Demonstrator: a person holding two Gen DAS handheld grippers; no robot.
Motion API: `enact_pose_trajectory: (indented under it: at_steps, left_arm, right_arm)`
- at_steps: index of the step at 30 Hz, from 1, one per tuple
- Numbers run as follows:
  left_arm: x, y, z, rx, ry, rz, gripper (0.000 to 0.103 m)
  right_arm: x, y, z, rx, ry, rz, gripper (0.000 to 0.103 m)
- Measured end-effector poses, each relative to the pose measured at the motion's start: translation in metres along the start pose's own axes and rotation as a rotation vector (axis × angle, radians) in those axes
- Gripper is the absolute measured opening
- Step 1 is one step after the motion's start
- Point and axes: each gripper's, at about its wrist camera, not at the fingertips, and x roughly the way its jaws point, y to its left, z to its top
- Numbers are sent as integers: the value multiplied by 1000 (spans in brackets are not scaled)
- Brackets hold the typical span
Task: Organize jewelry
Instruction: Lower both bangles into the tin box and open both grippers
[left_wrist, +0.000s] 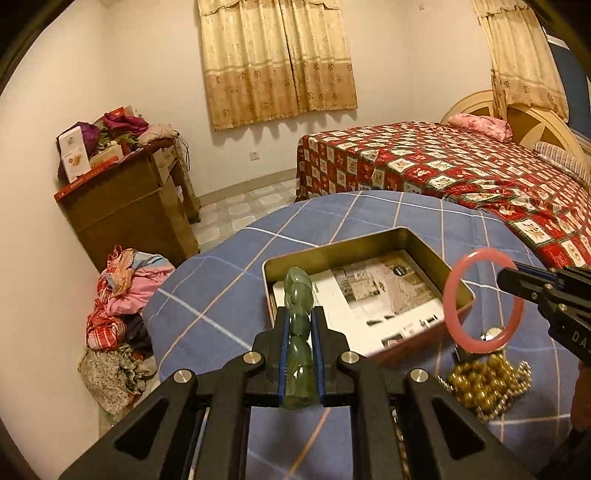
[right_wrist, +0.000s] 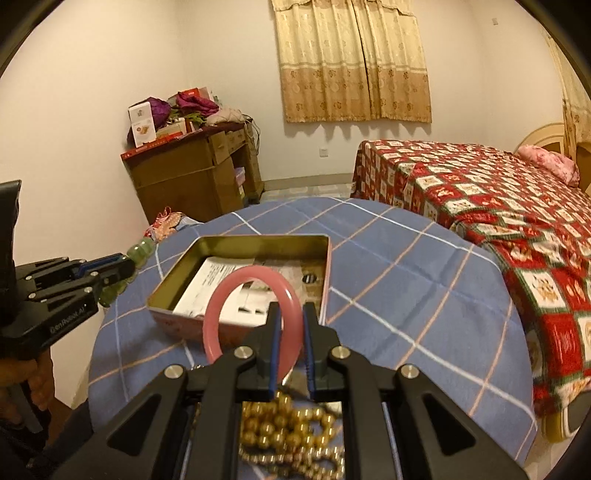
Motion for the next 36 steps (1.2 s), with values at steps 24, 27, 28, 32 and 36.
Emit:
enact_pose_trajectory:
  at_steps: [24, 27, 28, 32, 36]
  left_arm:
    - [94, -7, 21, 127, 60, 127, 11]
    - [98, -7, 19, 132, 67, 128, 11]
    - [98, -7, 18, 132, 68, 126, 11]
    - [102, -7, 17, 129, 79, 125, 11]
    - [106, -10, 17, 140, 89, 119, 16]
  right_arm:
    - [85, 3, 40, -33, 108, -69, 13]
    - [88, 4, 41, -35, 105, -75, 13]
    - [89, 5, 42, -36, 106, -74, 13]
    - [91, 11, 42, -58, 113, -72, 13]
    - [95, 9, 42, -58, 129, -66, 13]
